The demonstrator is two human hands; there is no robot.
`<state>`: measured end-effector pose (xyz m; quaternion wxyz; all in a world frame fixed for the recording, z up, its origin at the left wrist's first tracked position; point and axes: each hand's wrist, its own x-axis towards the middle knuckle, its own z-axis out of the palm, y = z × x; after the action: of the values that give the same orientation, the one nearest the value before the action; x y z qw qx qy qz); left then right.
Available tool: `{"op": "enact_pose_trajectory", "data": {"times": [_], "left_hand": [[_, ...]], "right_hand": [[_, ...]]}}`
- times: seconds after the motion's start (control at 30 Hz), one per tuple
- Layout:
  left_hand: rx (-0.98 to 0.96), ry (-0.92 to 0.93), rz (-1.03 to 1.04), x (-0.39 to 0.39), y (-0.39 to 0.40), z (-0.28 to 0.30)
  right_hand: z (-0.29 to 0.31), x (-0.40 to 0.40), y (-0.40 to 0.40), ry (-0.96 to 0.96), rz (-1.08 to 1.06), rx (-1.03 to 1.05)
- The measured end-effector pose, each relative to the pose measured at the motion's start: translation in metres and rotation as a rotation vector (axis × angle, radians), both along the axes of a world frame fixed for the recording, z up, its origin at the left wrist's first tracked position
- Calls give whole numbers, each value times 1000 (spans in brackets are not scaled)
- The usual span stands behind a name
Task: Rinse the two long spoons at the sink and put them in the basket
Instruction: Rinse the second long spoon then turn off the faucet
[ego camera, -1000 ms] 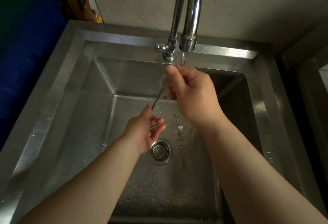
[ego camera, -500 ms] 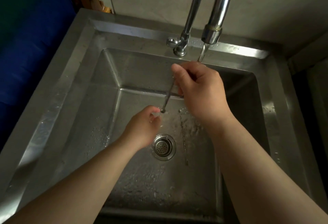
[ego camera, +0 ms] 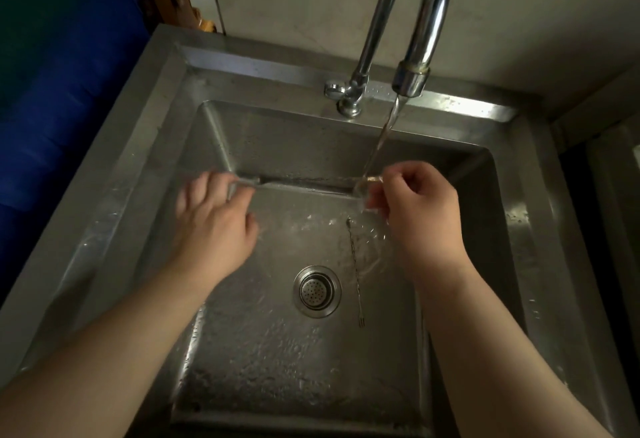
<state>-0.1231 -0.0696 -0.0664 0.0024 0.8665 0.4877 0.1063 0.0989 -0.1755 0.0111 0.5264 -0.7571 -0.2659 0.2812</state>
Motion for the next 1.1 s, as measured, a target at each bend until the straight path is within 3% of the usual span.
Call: {"op": "enact_pose_trajectory", "data": {"times": [0.2, 0.43, 0.77, 1.0, 1.1], "left_hand": [[-66, 276, 72, -20, 11, -7], [-82, 360, 159, -19, 13, -13], [21, 450, 139, -22, 13, -24], [74, 411, 105, -25, 14, -30], [76, 386, 98, -24, 13, -31]], "right_hand": [[-73, -21, -48, 659, -266, -54], [-170, -58, -100, 880, -405, -263], [-252, -84, -95, 734, -480, -561], [-272, -78, -95, 325, -190, -867], [-278, -76, -98, 243, -115, -895]]}}
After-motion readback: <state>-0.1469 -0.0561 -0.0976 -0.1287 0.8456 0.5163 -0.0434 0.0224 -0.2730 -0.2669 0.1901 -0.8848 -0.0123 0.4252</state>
